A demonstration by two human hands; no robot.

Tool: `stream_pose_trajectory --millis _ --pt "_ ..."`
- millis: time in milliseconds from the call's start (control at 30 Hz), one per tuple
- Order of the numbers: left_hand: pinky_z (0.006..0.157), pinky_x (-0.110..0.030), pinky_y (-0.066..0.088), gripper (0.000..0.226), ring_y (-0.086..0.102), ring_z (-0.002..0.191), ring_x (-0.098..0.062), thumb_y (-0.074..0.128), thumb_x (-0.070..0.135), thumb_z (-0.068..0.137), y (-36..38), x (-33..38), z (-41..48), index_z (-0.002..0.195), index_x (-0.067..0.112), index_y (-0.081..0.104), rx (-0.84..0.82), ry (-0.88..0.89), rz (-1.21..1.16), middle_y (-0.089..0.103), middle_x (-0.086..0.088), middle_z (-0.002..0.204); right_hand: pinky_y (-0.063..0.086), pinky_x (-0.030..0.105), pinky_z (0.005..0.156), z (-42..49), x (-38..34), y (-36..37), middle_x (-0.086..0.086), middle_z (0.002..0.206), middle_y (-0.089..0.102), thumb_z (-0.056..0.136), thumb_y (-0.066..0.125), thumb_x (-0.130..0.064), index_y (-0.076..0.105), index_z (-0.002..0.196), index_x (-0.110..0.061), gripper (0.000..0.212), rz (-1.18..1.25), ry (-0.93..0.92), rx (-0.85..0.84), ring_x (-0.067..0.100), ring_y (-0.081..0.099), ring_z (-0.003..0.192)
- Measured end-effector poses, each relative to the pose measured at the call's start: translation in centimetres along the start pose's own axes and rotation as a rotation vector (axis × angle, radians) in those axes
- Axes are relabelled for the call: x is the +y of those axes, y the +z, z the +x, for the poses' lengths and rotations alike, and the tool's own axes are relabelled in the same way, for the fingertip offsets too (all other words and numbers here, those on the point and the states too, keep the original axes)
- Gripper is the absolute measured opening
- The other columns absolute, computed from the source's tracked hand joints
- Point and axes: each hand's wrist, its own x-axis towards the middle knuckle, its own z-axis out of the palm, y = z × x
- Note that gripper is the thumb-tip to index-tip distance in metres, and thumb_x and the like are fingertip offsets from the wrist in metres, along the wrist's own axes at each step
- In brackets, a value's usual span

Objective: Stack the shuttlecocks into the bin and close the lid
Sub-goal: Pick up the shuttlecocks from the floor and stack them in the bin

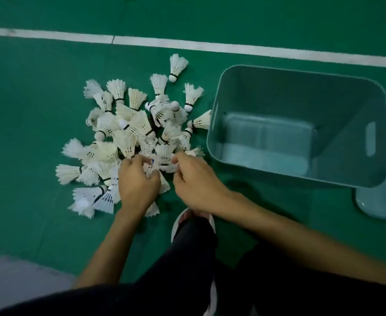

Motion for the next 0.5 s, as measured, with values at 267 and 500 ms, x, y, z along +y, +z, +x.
stream_pose_trajectory --millis 267,500 --pt "0.094 -0.05 0.054 0.104 0.044 0.132 -0.036 0.081 0.029 0.074 2.8 -1.8 -0.6 0.161 0.024 0.025 -0.161 0.196 0.14 0.035 -0.01 0.152 0.038 0.055 0.111 1.0 3.2 4.0 0.017 0.157 0.021 0.087 0.054 -0.007 0.033 0.148 -0.024 0.066 -0.235 0.191 -0.013 0.043 0.03 0.138" --pt "0.076 -0.047 0.058 0.067 0.049 0.117 -0.035 0.08 0.027 0.082 4.5 -1.0 -0.2 0.142 0.025 0.05 -0.067 0.342 0.287 0.049 -0.008 0.138 0.044 0.044 0.101 2.8 5.1 4.6 0.008 0.132 0.059 0.086 0.053 -0.009 0.053 0.133 -0.016 0.048 -0.206 0.185 0.06 0.03 0.046 0.117"
